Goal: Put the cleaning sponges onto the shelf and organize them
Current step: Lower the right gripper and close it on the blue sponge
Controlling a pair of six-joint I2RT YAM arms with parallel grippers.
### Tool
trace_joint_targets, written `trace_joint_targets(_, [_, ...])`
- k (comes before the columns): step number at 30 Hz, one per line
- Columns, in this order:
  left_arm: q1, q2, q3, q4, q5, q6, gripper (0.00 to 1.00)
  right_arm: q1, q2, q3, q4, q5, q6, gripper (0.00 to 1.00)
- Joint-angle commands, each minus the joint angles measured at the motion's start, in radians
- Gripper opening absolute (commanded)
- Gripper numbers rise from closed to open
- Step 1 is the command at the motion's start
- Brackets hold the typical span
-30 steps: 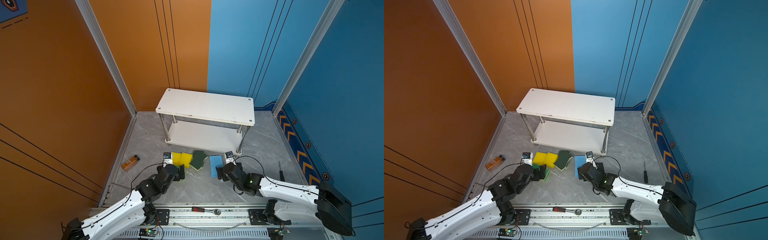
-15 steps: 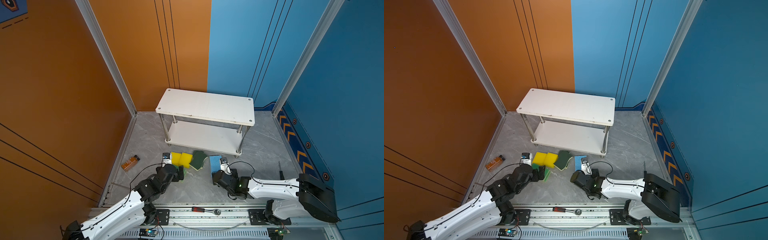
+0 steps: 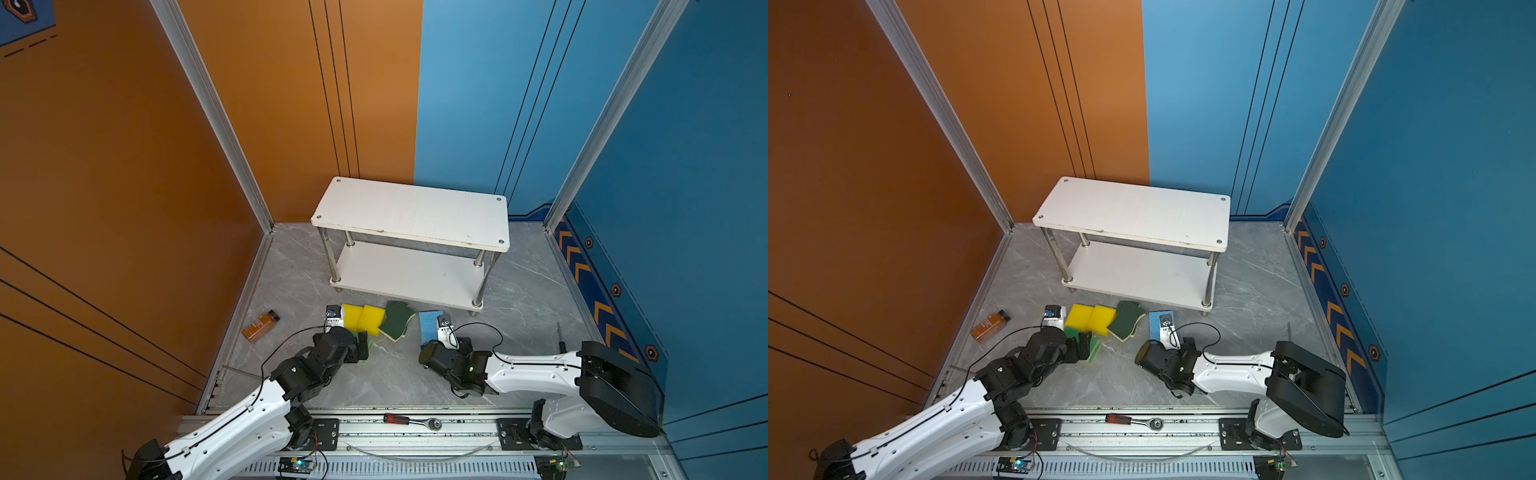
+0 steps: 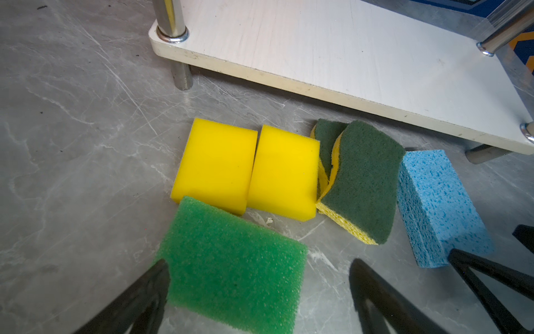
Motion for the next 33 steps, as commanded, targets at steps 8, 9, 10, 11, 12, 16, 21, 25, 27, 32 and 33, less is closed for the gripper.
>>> trace_joint_targets(8, [0.018, 0.001, -0.023, 0.005, 0.017, -0.005, 0.98, -0.001, 0.055, 0.051, 0.003, -0.028, -0.017, 0.97])
trace_joint_targets(9, [0.019, 0.001, -0.023, 0.005, 0.018, -0.008, 0.97, -0.002, 0.058, 0.052, 0.003, -0.030, -0.018, 0.96])
trace_joint_targets(10, [0.020, 0.001, -0.024, 0.005, 0.018, -0.008, 0.98, -0.005, 0.059, 0.050, 0.006, -0.034, -0.018, 0.95])
trace_joint_targets(11, [0.018, 0.001, -0.025, 0.006, 0.017, -0.009, 0.97, -0.008, 0.063, 0.047, 0.009, -0.038, -0.016, 0.95])
trace_joint_targets(12, [0.019, 0.001, -0.025, 0.008, 0.019, -0.010, 0.98, -0.011, 0.064, 0.045, 0.014, -0.043, -0.016, 0.94])
trace_joint_targets(16, [0.020, 0.004, -0.028, 0.009, 0.019, -0.012, 0.98, -0.020, 0.064, 0.022, 0.054, -0.073, -0.021, 0.93])
trace_joint_targets(21, [0.022, 0.011, -0.031, 0.014, 0.022, -0.017, 0.98, -0.037, 0.062, -0.005, 0.110, -0.117, -0.027, 0.91])
trace_joint_targets(25, [0.023, 0.018, -0.029, 0.017, 0.027, -0.017, 0.98, -0.042, 0.077, -0.003, 0.113, -0.127, -0.030, 0.89])
trace_joint_targets(27, [0.024, 0.018, -0.028, 0.017, 0.027, -0.018, 0.98, -0.043, 0.087, 0.001, 0.116, -0.130, -0.031, 0.89])
trace_joint_targets(32, [0.025, 0.019, -0.028, 0.018, 0.028, -0.017, 0.97, -0.048, 0.100, 0.008, 0.113, -0.132, -0.032, 0.85])
trace_joint_targets(33, [0.025, 0.019, -0.028, 0.018, 0.029, -0.017, 0.98, -0.048, 0.101, 0.007, 0.112, -0.131, -0.032, 0.85])
